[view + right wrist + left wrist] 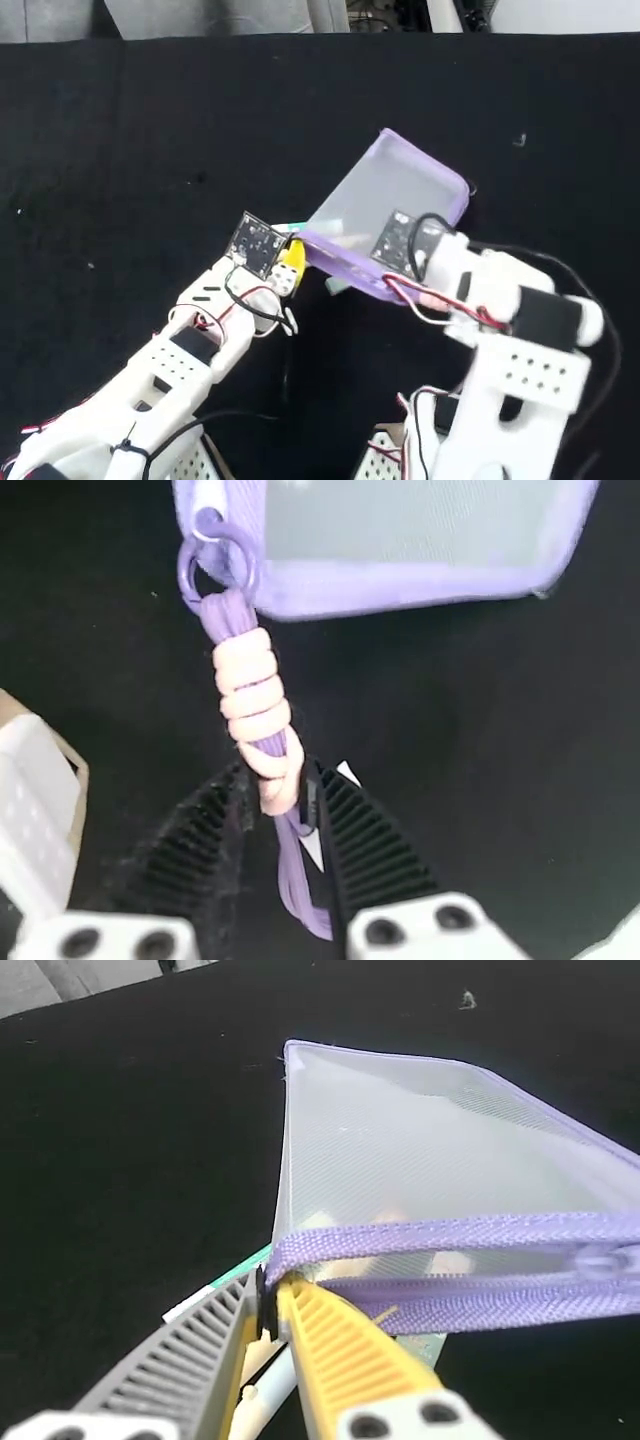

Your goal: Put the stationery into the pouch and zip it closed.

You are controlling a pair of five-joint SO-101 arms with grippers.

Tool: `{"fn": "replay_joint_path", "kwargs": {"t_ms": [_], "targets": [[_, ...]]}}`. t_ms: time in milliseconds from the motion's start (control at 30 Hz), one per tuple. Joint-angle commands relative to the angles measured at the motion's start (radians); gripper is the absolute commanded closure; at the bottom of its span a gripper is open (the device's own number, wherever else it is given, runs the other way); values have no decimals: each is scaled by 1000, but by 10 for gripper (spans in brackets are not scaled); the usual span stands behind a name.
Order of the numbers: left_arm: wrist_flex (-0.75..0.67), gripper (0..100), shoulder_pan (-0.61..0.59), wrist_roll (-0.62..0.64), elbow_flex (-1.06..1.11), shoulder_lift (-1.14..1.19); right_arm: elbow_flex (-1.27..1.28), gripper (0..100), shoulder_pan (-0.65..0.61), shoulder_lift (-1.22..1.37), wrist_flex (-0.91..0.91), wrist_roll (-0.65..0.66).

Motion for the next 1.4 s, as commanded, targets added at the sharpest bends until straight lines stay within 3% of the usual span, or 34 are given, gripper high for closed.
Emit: {"fn": "replay_joint_path", "kwargs": {"t_ms": [0,600,833,1100,1367], "targets": [[-12,971,-33,9,-28,-2,-51,987,100,-74,46,83],[-12,971,-33,9,-27,-2,-47,987,344,-113,61,258],[-12,971,-24,9,-27,-2,-53,987,301,-114,78,239],[-12,971,-1,5,-27,-2,-50,987,127,-183,80,8],[-14,970,-5,3,-30,-2,5,987,101,-277,80,-29]]}}
